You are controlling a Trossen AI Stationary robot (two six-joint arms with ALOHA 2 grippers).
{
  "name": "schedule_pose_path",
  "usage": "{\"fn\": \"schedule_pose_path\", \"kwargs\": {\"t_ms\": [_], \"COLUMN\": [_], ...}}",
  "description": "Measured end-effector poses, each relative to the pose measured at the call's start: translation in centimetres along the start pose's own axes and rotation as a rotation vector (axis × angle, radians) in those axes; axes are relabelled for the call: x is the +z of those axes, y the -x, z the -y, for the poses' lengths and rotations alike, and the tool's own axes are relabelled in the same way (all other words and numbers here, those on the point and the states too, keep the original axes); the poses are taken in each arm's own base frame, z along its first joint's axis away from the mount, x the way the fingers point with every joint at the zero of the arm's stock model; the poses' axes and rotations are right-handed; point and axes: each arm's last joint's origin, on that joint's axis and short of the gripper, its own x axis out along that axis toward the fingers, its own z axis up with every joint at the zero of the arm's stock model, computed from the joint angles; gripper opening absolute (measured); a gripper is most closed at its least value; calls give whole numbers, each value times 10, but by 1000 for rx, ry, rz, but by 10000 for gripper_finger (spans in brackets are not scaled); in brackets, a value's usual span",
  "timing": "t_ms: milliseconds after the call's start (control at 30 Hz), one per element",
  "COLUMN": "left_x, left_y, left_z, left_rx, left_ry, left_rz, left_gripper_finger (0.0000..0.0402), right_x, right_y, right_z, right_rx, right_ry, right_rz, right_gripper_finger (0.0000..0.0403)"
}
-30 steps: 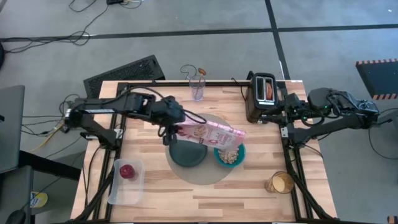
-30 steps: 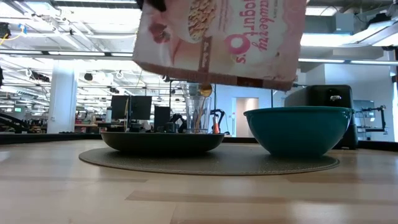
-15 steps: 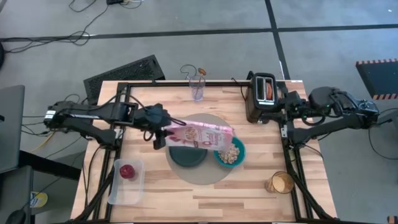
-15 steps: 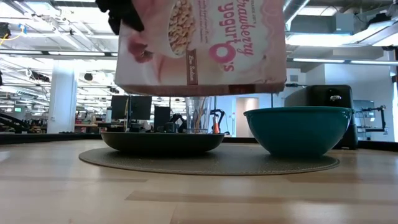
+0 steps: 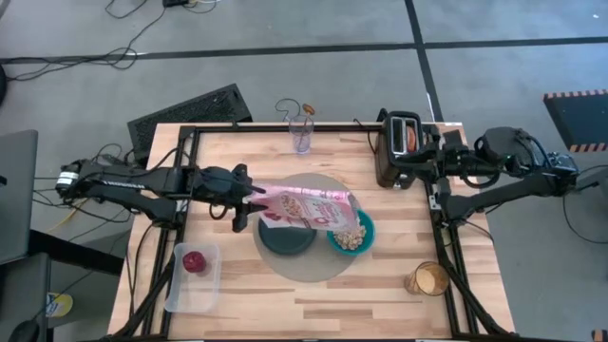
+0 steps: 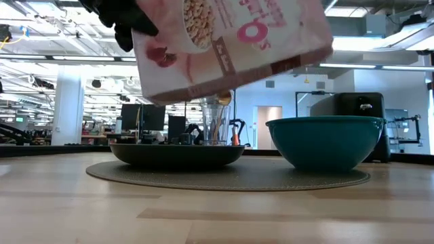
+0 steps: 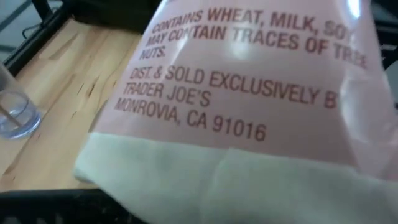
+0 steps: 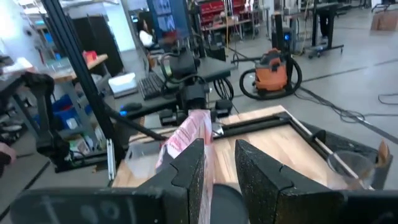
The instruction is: Arrange a breakfast setting
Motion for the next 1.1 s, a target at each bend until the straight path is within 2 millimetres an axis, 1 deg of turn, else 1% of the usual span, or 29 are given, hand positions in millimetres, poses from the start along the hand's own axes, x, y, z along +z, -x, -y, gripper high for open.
{"fn": "schedule_pose_path", "kwargs": {"t_ms": [100,167,367,600,700,800,867,933,1000,1100], "left_x": [0,4,23,42,51,56,58,59,60,62], "left_y": [4,8,26,49,56,61,62,63,65,66], "left_z": [0,0,4,6,7,8,8,8,9,8], "left_rx": [-10,-23,-113,-166,-198,-223,-234,-241,-246,-241], "left_ry": [5,8,27,84,110,132,146,156,166,177], "left_rz": [49,96,308,560,667,739,761,774,796,822], "left_gripper_finger": [135,135,135,135,135,135,135,135,135,135], "right_x": [2,4,11,18,18,15,14,12,10,7], "right_y": [-5,-8,-19,-26,-31,-38,-44,-51,-62,-80], "right_z": [-2,-2,-6,-9,-10,-11,-11,-13,-14,-17], "right_rx": [5,8,23,40,38,32,29,27,26,26], "right_ry": [-5,-8,-20,-34,-22,15,31,33,34,34], "right_rz": [24,40,106,189,183,165,155,146,142,139], "right_gripper_finger": [120,121,121,121,121,124,133,152,180,235]}}
